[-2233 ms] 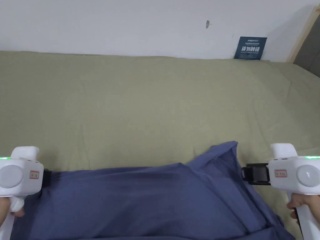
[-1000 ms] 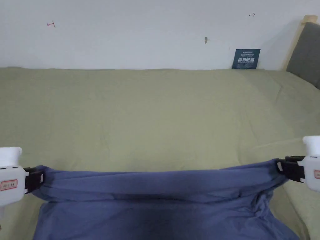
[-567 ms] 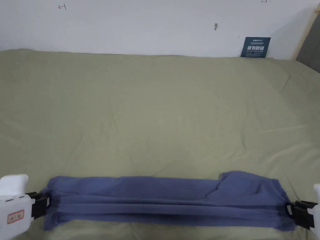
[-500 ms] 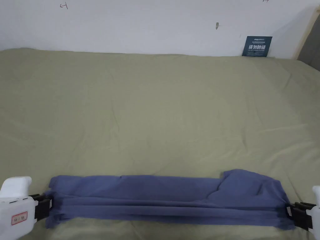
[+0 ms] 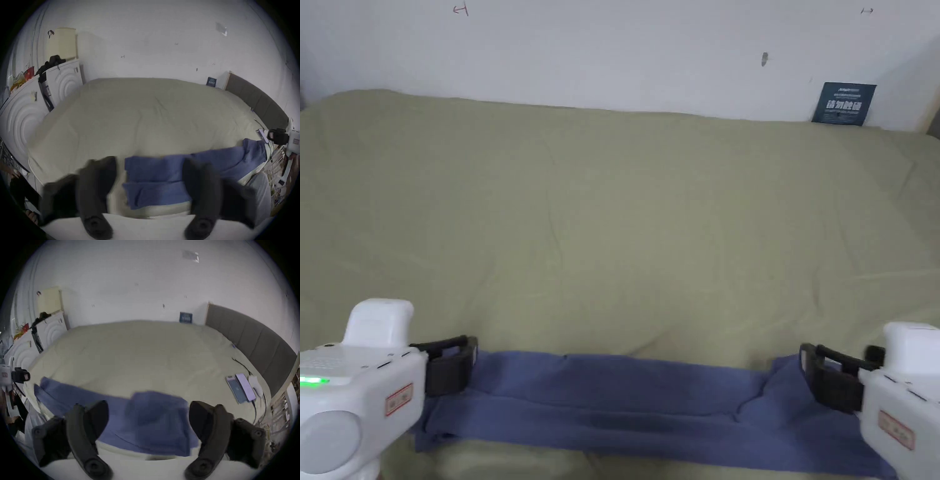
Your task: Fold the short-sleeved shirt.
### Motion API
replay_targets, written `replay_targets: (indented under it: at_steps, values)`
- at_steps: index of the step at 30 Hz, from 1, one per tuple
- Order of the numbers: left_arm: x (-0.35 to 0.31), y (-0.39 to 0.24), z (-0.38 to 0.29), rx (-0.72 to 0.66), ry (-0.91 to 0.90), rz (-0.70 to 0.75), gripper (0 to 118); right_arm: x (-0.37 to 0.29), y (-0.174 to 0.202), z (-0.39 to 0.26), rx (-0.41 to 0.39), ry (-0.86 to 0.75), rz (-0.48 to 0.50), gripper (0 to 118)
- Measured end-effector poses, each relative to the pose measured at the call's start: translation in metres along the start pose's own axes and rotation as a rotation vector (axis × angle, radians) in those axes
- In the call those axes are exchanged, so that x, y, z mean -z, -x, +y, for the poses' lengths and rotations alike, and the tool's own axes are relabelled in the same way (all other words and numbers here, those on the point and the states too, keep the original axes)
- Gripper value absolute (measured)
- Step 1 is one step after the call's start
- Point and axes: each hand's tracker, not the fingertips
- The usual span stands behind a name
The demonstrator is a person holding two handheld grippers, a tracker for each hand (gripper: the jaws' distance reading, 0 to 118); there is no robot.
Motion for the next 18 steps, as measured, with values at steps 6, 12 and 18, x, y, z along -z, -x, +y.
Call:
replay_targets:
  at_steps: [6,12,18]
  values:
    - [0.014,0.006,-0.004,-0.064,0.029,-0.070,0,0.013,0.065,-0.003,-0.012,-0.078,-0.010,0]
    - [0.043,0.079,0.004,-0.292,0.228,-0.256,0,0.010,0.096,-0.004,-0.092,-0.166,-0.066,0]
    - [0.077,0.134,0.015,-0.362,0.445,-0.441,0,0.006,0.119,-0.009,-0.145,-0.189,-0.070,0]
